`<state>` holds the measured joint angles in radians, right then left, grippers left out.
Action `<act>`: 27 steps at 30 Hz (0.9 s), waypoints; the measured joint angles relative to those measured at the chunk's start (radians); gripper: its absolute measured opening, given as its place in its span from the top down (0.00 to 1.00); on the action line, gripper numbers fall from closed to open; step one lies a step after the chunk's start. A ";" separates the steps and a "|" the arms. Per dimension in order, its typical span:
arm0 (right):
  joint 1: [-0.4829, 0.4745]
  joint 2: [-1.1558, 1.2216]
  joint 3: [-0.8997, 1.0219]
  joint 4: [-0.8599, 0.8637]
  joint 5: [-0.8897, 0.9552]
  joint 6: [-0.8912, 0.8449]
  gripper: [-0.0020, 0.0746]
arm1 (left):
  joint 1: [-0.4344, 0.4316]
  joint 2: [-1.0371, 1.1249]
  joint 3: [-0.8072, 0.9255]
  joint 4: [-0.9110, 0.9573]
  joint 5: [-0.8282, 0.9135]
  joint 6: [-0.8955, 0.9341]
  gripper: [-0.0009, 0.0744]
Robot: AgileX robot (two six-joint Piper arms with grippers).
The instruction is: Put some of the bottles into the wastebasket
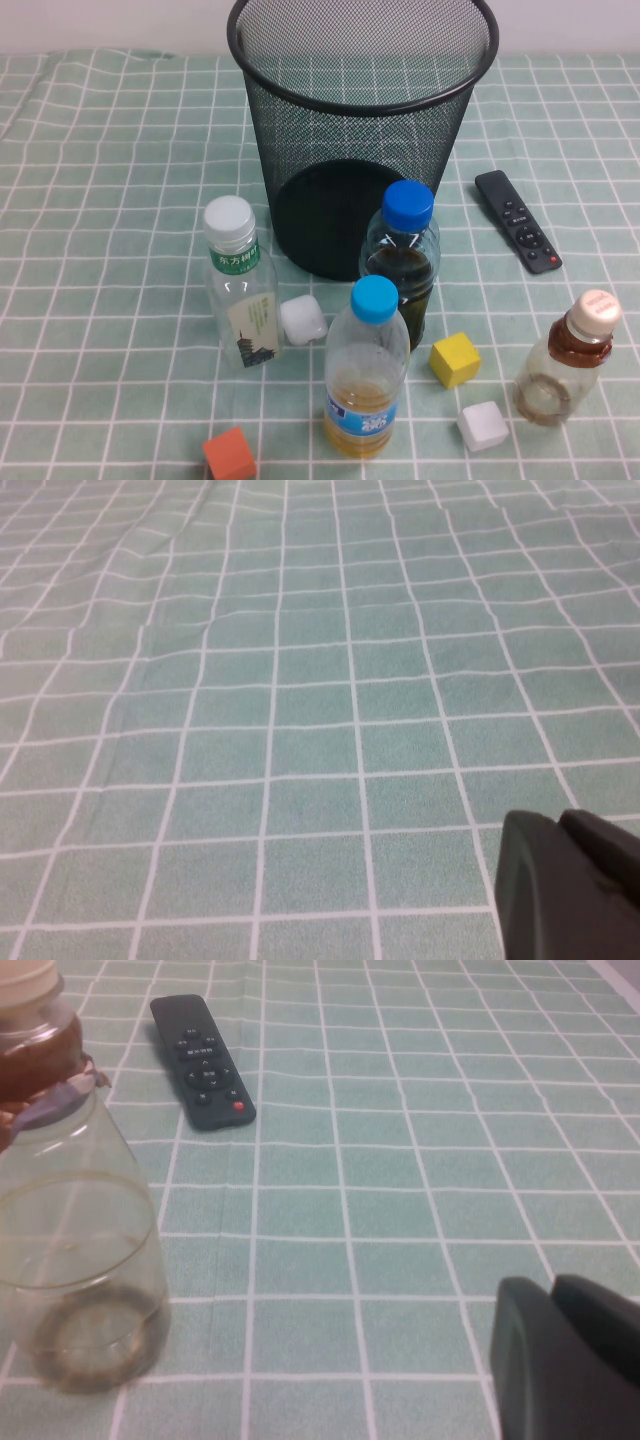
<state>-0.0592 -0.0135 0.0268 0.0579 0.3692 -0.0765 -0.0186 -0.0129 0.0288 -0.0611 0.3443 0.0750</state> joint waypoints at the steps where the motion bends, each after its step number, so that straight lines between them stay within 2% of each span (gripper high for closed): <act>1: 0.000 0.000 0.000 0.000 0.000 0.000 0.97 | 0.000 0.000 0.000 0.000 -0.004 0.000 0.99; 8: 0.000 0.000 0.000 0.000 0.000 0.000 0.97 | 0.000 0.000 0.000 -0.041 -0.053 -0.007 0.99; 14: 0.000 0.000 0.000 0.000 0.000 0.000 0.97 | 0.000 0.000 0.000 -0.366 -0.185 -0.067 0.99; 18: 0.000 0.000 0.000 0.000 0.000 0.000 0.97 | 0.000 0.000 0.000 -0.512 -0.249 -0.081 0.99; 22: 0.000 0.000 0.000 0.000 0.000 0.000 0.97 | 0.000 0.023 -0.081 -0.518 -0.140 -0.066 0.99; 27: 0.000 0.000 0.000 0.000 0.000 0.000 0.97 | 0.000 0.239 -0.332 -0.505 0.068 0.122 0.99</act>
<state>-0.0592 -0.0135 0.0268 0.0579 0.3692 -0.0765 -0.0186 0.2265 -0.3035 -0.5664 0.4127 0.1971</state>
